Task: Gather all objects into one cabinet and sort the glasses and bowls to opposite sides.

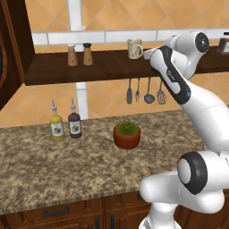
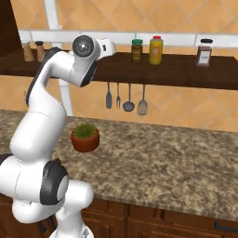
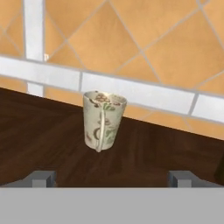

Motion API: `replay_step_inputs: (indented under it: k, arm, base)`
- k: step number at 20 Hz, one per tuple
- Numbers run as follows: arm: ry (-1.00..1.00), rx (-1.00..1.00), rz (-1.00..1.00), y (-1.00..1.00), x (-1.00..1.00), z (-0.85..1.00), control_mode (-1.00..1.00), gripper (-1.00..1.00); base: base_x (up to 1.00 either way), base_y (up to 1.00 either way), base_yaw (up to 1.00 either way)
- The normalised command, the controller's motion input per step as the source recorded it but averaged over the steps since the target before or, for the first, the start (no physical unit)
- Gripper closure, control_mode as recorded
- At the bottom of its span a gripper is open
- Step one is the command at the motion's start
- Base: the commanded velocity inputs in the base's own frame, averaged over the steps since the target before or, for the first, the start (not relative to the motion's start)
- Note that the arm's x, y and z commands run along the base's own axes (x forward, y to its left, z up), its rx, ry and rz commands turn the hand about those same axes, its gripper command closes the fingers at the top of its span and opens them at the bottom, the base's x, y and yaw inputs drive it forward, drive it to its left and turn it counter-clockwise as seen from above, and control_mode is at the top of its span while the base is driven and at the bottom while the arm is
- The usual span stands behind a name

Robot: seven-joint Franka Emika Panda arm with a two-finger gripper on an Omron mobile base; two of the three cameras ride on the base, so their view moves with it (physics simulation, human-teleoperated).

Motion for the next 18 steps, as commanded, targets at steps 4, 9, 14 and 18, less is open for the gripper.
replay_step_inputs:
  k: [4, 9, 14, 18]
  arm:
    - [0.0, 0.0, -0.02, 0.07, 0.31, 0.0, -1.0, -1.0]
    - [0.0, 0.0, 0.0, 0.22, 0.12, 0.0, -1.0, -1.0]
    - [0.01, 0.04, 0.0, 0.15, 0.08, 0.0, -1.0, -1.0]
    - [0.0, 0.12, 0.0, 0.03, 0.02, 0.0, -1.0, -1.0]
  base:
    - [0.0, 0.0, 0.0]
    - [0.0, 0.0, 0.0]
    - [0.0, 0.0, 0.0]
    - [0.0, 0.0, 0.0]
